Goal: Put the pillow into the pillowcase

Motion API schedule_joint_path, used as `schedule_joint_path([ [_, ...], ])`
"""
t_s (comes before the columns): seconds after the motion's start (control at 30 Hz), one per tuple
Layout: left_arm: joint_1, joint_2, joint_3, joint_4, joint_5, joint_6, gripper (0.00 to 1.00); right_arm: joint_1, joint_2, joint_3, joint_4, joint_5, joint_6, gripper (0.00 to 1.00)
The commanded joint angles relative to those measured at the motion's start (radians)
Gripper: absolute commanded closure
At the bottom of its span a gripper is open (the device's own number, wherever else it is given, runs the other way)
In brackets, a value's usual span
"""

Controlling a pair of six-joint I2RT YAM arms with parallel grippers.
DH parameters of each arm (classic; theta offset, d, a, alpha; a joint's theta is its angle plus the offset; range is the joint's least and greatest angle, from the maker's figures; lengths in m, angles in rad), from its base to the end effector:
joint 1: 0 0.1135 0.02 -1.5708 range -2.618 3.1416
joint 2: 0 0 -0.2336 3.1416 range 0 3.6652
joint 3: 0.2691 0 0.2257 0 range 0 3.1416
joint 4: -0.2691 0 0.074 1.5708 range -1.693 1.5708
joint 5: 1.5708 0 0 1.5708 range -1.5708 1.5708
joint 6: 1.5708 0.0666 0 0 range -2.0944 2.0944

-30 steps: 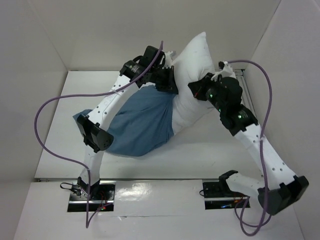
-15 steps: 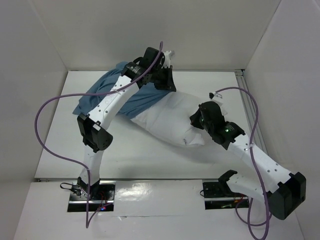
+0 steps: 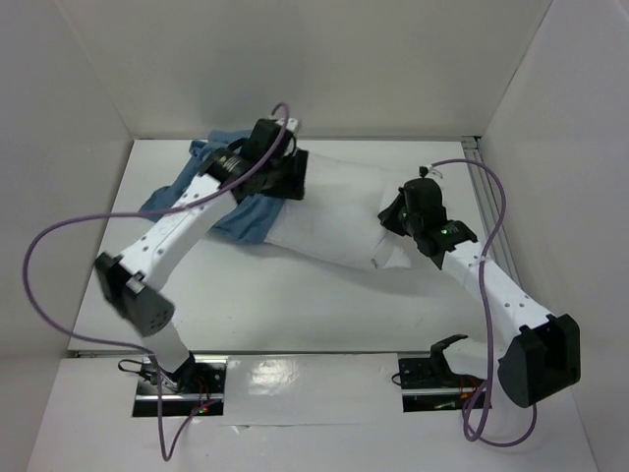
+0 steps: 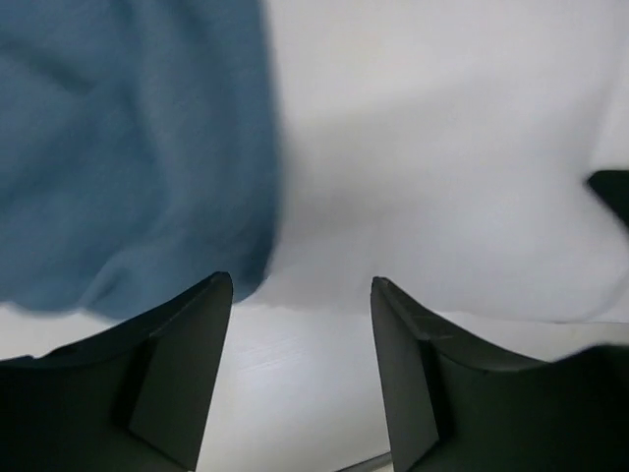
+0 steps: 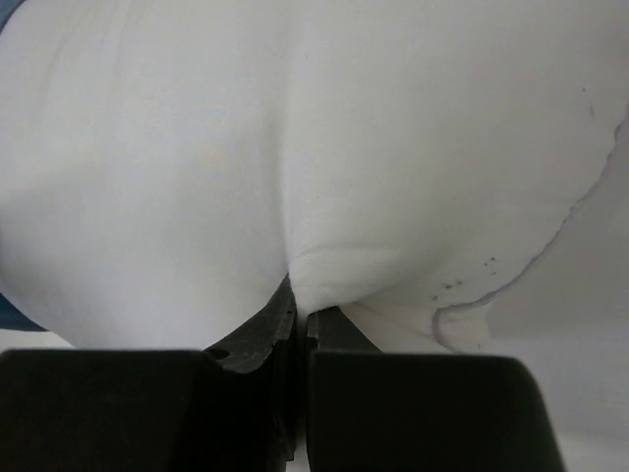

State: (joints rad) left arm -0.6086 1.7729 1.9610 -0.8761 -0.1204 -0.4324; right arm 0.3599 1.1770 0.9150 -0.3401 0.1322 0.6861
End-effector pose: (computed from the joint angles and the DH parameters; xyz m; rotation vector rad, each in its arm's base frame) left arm 0.3144 -0.2093 0.3530 0.1363 2.2832 -0.4177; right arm 0.2572 0.0874 0.2515 0.4332 2.1599 0.4523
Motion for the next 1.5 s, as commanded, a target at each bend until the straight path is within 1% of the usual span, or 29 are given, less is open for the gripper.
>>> schedule_joint_path([
  [0.0, -0.008, -0.285, -0.257, 0.066, -0.335, -0.081, 0.3, -0.018, -0.004, 0.055, 0.087, -0.075, -0.028, 1.0],
  [0.03, -0.008, -0.338, -0.336, 0.144, -0.358, -0.119, 0.3, -0.018, -0.004, 0.055, 0.078, -0.086, -0.028, 1.0],
  [0.07, 0.001, -0.387, -0.467, 0.172, -0.37, -0.143, 0.3, -0.028, 0.006, 0.055, 0.078, -0.086, -0.039, 1.0],
  [0.13, 0.001, -0.496, -0.58, 0.23, -0.389, -0.204, 0.3, -0.029, 0.015, 0.055, 0.078, -0.109, -0.039, 1.0],
  [0.17, 0.015, -0.519, -0.67, 0.241, -0.389, -0.216, 0.3, -0.038, 0.015, 0.064, 0.078, -0.109, -0.039, 1.0],
  [0.23, 0.015, -0.55, -0.755, 0.275, -0.355, -0.236, 0.32, -0.038, 0.024, 0.064, 0.078, -0.121, -0.039, 1.0],
  [0.27, 0.024, -0.55, -0.825, 0.311, -0.335, -0.236, 0.33, -0.038, 0.024, 0.064, 0.078, -0.121, -0.039, 1.0],
  [0.3, 0.024, -0.55, -0.858, 0.334, -0.306, -0.246, 0.33, -0.038, 0.024, 0.073, 0.078, -0.131, -0.048, 1.0],
  [0.33, 0.024, -0.55, -0.888, 0.356, -0.306, -0.261, 0.31, -0.038, 0.036, 0.073, 0.078, -0.131, -0.048, 1.0],
  [0.37, 0.024, -0.55, -0.918, 0.38, -0.294, -0.261, 0.27, -0.038, 0.036, 0.073, 0.078, -0.131, -0.048, 1.0],
  [0.4, 0.024, -0.55, -0.974, 0.443, -0.27, -0.261, 0.2, -0.038, 0.048, 0.085, 0.078, -0.131, -0.048, 1.0],
  [0.47, 0.024, -0.537, -1.008, 0.491, -0.26, -0.272, 0.14, -0.038, 0.049, 0.097, 0.078, -0.14, -0.057, 1.0],
  [0.5, 0.035, -0.506, -1.03, 0.508, -0.26, -0.282, 0.12, -0.038, 0.049, 0.097, 0.078, -0.14, -0.057, 1.0],
  [0.63, 0.058, -0.443, -1.065, 0.578, -0.28, -0.305, 0.13, -0.038, 0.049, 0.108, 0.069, -0.14, -0.066, 1.0],
  [0.67, 0.072, -0.434, -1.076, 0.632, -0.266, -0.289, 0.15, -0.038, 0.049, 0.108, 0.069, -0.14, -0.066, 1.0],
  [0.73, 0.102, -0.412, -1.086, 0.67, -0.242, -0.279, 0.16, -0.038, 0.049, 0.117, 0.069, -0.131, -0.066, 1.0],
  [0.8, 0.124, -0.376, -1.087, 0.707, -0.208, -0.261, 0.23, -0.038, 0.049, 0.117, 0.059, -0.131, -0.066, 1.0],
  [0.93, 0.161, -0.307, -1.077, 0.727, -0.197, -0.25, 0.32, -0.047, 0.049, 0.117, 0.059, -0.121, -0.066, 1.0],
  [0.97, 0.17, -0.306, -1.077, 0.727, -0.187, -0.25, 0.38, -0.047, 0.049, 0.117, 0.059, -0.121, -0.066, 1.0],
  [1.03, 0.17, -0.293, -1.077, 0.727, -0.186, -0.241, 0.44, -0.047, 0.049, 0.117, 0.049, -0.121, -0.066, 1.0],
  [1.17, 0.179, -0.293, -1.056, 0.723, -0.186, -0.241, 0.69, -0.047, 0.049, 0.117, 0.049, -0.112, -0.066, 1.0],
  [1.2, 0.179, -0.293, -1.056, 0.709, -0.186, -0.241, 0.84, -0.047, 0.058, 0.117, 0.049, -0.112, -0.066, 1.0],
  [1.23, 0.179, -0.305, -1.056, 0.709, -0.186, -0.241, 0.93, -0.047, 0.058, 0.117, 0.049, -0.112, -0.066, 1.0],
  [1.27, 0.179, -0.328, -1.045, 0.695, -0.17, -0.232, 1.0, -0.047, 0.058, 0.117, 0.049, -0.112, -0.066, 1.0],
  [1.3, 0.179, -0.342, -1.028, 0.681, -0.157, -0.232, 1.0, -0.047, 0.058, 0.117, 0.049, -0.112, -0.066, 1.0],
  [1.37, 0.179, -0.372, -1.01, 0.661, -0.084, -0.221, 1.0, -0.047, 0.067, 0.117, 0.049, -0.112, -0.066, 1.0],
  [1.4, 0.167, -0.386, -0.984, 0.661, -0.008, -0.212, 1.0, -0.047, 0.076, 0.117, 0.059, -0.121, -0.057, 1.0],
  [1.43, 0.143, -0.386, -0.937, 0.661, 0.025, -0.233, 1.0, -0.047, 0.085, 0.117, 0.075, -0.141, -0.057, 1.0],
  [1.47, 0.13, -0.376, -0.898, 0.661, 0.124, -0.244, 1.0, -0.047, 0.095, 0.105, 0.11, -0.152, -0.043, 1.0],
])
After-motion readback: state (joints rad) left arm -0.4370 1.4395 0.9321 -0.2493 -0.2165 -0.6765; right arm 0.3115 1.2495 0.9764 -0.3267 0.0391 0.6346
